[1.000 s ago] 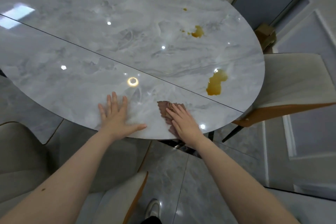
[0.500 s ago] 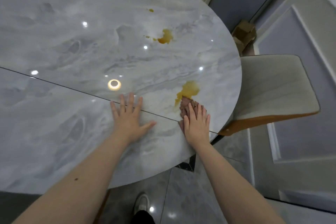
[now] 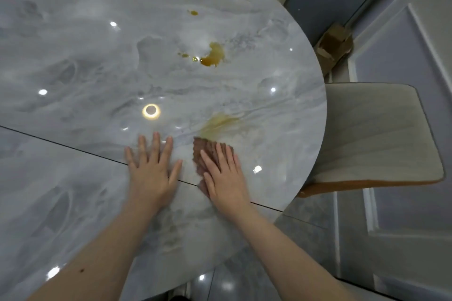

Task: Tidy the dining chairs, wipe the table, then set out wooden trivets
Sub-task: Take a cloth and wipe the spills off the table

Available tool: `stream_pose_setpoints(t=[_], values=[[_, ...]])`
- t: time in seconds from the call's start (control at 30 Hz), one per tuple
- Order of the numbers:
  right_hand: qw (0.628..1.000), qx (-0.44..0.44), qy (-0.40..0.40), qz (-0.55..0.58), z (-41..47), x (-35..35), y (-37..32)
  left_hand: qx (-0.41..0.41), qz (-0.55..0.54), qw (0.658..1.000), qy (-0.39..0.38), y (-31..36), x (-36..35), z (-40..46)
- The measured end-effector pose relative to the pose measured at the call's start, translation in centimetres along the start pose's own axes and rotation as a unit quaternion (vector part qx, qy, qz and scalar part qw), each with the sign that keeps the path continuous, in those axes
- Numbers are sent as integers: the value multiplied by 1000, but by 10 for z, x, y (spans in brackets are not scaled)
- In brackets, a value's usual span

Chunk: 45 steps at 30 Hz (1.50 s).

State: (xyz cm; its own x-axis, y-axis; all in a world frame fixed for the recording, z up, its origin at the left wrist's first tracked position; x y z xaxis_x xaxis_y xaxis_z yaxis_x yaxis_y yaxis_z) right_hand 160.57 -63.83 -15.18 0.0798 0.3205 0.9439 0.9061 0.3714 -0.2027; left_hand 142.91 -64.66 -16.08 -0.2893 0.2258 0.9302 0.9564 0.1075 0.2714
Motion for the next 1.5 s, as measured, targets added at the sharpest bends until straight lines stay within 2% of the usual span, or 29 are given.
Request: stream_pose_setpoints(t=[0.1,0.23,0.3,0.37,0.5,0.6,0.7,0.77,0.87,0.93,1.0,1.07,1.13,1.23,1.3,1.4,1.5], values=[[1000,-8,-7,-18,-26,0,39,-1,9,1000,-8,1,0,1],[992,-123,9,-3,7,27,109,3,16,1000,-8,1,-2,1],[985,-169,26,-1,42,39,115,5,23,1000,0,1,-2,2],[983,-178,33,0,80,43,99,5,26,1000,2,0,-4,3],[998,-66,20,-13,117,34,29,7,27,1000,4,-2,-5,3],[999,43,13,-12,74,16,-6,6,15,1000,4,0,-2,1],[995,99,-16,-19,17,5,4,7,7,1000,3,0,2,-1],[995,95,-14,-23,8,11,32,7,7,1000,4,1,2,-1],[1000,-9,6,-18,45,31,74,10,8,1000,7,2,1,0],[997,-70,23,-4,82,41,79,8,10,1000,8,2,0,0],[995,-88,37,-5,114,46,62,10,13,1000,10,1,0,1],[997,-65,39,-8,137,46,33,14,13,1000,12,0,0,2],[999,2,36,-14,139,38,1,17,6,1000,17,-1,0,2],[993,116,33,-14,94,23,-21,19,-8,1000,19,-1,1,1],[987,157,27,-13,50,11,-12,23,-12,999,20,-1,2,1],[984,167,12,61,3,7,14,21,-17,999,19,0,3,0],[965,91,15,247,-15,29,30,20,-22,999,12,-1,2,1]])
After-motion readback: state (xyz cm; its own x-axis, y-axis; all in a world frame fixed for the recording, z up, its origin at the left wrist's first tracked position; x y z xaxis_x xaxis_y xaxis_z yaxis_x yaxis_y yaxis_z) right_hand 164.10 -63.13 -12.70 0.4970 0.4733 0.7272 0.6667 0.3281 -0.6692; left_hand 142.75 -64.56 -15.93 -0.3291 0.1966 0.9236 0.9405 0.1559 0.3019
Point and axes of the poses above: each hand's wrist, its own z-axis towards the middle knuckle, its own x-axis out of the back of the hand, y = z × x, the point moved 5 cm from there along z, towards the middle knuckle, and after that the axes turned 14 degrees about -y, right-handed, at the moved point
